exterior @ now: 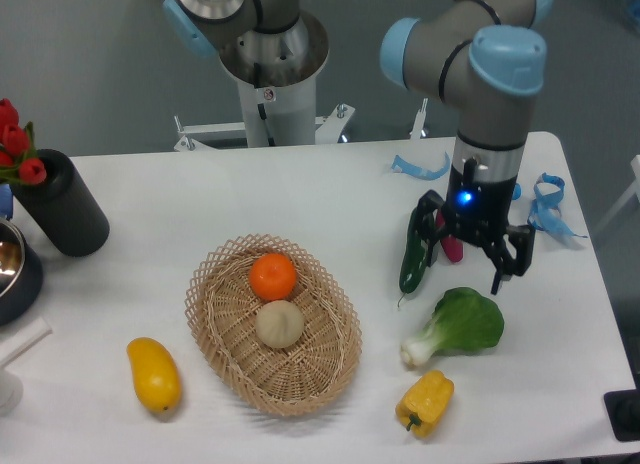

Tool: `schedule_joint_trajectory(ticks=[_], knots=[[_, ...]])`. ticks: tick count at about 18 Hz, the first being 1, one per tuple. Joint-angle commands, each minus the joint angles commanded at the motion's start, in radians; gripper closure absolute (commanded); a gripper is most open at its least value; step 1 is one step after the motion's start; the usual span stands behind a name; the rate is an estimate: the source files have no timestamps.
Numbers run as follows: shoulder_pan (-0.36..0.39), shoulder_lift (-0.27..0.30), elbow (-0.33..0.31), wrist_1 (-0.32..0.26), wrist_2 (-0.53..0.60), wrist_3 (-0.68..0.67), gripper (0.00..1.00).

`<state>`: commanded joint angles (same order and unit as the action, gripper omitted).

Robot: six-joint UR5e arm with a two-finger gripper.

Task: Pick up the yellow pepper from the table
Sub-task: 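Move the open gripper down toward the yellow bell pepper beside the bok choy, then lower the gripper around the yellow bell pepper and close on it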

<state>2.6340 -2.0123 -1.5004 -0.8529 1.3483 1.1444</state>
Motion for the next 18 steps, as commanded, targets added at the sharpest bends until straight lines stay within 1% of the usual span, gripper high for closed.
schedule_joint_trajectory(ticks=[3, 5, 7, 12, 14, 18], knots=[[-0.017, -0.061, 0.032, 0.006, -0.001, -0.034, 0.0], [-0.037, -0.112, 0.06, 0.006, -0.002, -0.041, 0.0], [-0.048, -0.147, 0.075, 0.006, -0.003, -0.046, 0.0], [-0.049, -0.19, 0.092, 0.008, -0.005, -0.041, 0.0], [-0.049, -0.221, 0.121, 0.008, -0.003, -0.037, 0.0], [-0.049, -0.239, 0.124, 0.009, -0.002, 0.004, 0.0]])
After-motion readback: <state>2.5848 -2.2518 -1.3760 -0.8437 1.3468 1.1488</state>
